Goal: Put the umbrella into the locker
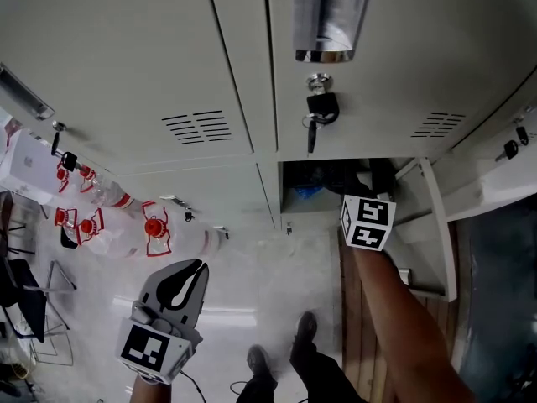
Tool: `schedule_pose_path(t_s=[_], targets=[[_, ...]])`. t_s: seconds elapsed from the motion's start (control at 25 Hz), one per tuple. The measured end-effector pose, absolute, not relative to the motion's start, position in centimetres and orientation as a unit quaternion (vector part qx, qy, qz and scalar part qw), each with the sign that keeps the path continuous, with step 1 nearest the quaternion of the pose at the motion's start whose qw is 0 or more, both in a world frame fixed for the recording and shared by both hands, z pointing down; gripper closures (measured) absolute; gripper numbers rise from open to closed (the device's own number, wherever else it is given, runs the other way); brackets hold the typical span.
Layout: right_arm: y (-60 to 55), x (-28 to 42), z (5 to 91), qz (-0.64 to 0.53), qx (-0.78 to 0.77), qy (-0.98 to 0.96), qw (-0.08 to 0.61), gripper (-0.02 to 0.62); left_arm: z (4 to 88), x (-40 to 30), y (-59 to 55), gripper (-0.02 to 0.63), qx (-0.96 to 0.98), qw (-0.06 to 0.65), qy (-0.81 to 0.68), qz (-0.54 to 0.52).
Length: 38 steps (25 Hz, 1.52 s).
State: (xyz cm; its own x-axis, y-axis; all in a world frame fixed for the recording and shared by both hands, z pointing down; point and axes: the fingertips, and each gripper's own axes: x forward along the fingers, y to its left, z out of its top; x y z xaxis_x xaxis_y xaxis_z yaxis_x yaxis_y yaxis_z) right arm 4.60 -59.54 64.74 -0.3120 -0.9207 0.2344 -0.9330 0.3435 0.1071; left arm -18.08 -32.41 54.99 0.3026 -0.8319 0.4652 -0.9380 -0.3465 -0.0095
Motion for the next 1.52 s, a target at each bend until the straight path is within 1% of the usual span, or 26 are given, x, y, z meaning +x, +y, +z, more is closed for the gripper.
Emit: schedule_pose_path(t_s=[0.08, 0.28, 0.44, 0.6, 0.88, 1.08, 1.28, 1.52], targets=[[-60.0, 4.4, 64.5, 0.024, 0.579, -0.805, 0.124, 0.393, 55.3, -18.0, -32.4, 0.566, 0.795, 0.135, -0.556, 0.202], [-61.6, 4.0, 64.6, 0.014, 0.591, -0.796, 0.127, 0.393, 55.9, -17.8, -32.6, 0.566, 0.794, 0.138, -0.556, 0.203], [-62.9, 3.6, 65.3, 0.011, 0.575, -0.806, 0.140, 0.416, 56.5, -17.9, -32.5, 0.566, 0.791, 0.142, -0.558, 0.205], [-61.4, 3.2, 64.7, 0.002, 0.551, -0.821, 0.149, 0.430, 55.6, -17.8, -31.9, 0.566, 0.792, 0.140, -0.558, 0.202], [-59.4, 2.9, 63.0, -0.030, 0.530, -0.834, 0.150, 0.431, 53.9, -19.1, -30.8, 0.566, 0.790, 0.130, -0.565, 0.200], [-58.8, 2.7, 63.0, -0.030, 0.517, -0.843, 0.145, 0.430, 53.8, -19.2, -29.9, 0.566, 0.790, 0.128, -0.565, 0.201], [-58.3, 2.4, 60.2, -0.079, 0.512, -0.844, 0.139, 0.430, 53.7, -19.1, -29.6, 0.566, 0.792, 0.127, -0.562, 0.202], [-55.5, 3.2, 57.7, -0.063, 0.516, -0.844, 0.129, 0.430, 51.1, -18.8, -29.3, 0.566, 0.796, 0.115, -0.560, 0.197]])
